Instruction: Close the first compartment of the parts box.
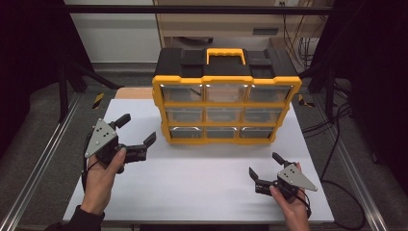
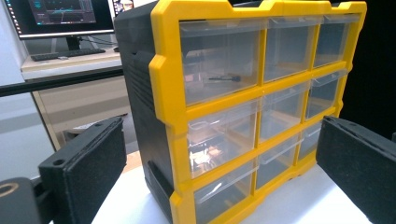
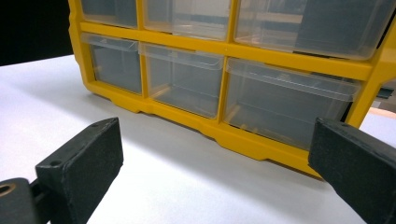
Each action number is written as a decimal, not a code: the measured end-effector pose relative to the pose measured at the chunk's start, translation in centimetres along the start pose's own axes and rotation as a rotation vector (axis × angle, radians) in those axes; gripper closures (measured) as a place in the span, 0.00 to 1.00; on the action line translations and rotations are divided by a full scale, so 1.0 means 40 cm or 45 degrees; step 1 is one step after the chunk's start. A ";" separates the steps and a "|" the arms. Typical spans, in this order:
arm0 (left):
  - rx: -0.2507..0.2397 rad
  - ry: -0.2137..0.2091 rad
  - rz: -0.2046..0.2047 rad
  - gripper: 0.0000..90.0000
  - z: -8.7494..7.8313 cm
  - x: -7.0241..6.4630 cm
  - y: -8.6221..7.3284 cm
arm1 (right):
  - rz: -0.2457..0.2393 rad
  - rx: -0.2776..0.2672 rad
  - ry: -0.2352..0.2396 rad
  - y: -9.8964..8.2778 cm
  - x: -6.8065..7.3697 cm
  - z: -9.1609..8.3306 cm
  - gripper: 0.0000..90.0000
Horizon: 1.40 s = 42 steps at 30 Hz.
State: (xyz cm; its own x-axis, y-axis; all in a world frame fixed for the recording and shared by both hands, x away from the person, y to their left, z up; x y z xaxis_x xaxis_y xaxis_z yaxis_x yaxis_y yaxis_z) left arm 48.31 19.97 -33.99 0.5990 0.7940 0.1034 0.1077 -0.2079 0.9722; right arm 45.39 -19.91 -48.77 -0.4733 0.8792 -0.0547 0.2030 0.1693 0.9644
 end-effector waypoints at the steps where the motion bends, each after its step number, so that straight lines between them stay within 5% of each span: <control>1: -0.002 0.003 -0.003 0.02 -0.002 0.003 -0.005 | 0.001 0.000 0.000 0.000 0.000 0.000 0.04; 42: 0.028 0.029 -0.009 0.02 -0.058 0.034 -0.182 | -0.001 0.000 0.002 -0.002 0.003 0.001 0.03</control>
State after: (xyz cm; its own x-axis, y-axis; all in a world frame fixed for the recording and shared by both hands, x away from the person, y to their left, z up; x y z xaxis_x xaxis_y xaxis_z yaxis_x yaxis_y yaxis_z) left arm 46.48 23.89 -40.44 0.5797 0.8085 0.1017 0.1291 -0.2143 0.9682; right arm 45.34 -19.81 -48.87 -0.4752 0.8782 -0.0549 0.2025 0.1698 0.9644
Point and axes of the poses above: each handheld gripper's, and its own axes: z roughly forward along the jaws, y roughly out of its top, x roughly to its left, the point moved 6 cm from there along z, roughly forward along the jaws, and after that the axes turned 8 degrees about x, right-handed, at the moved point
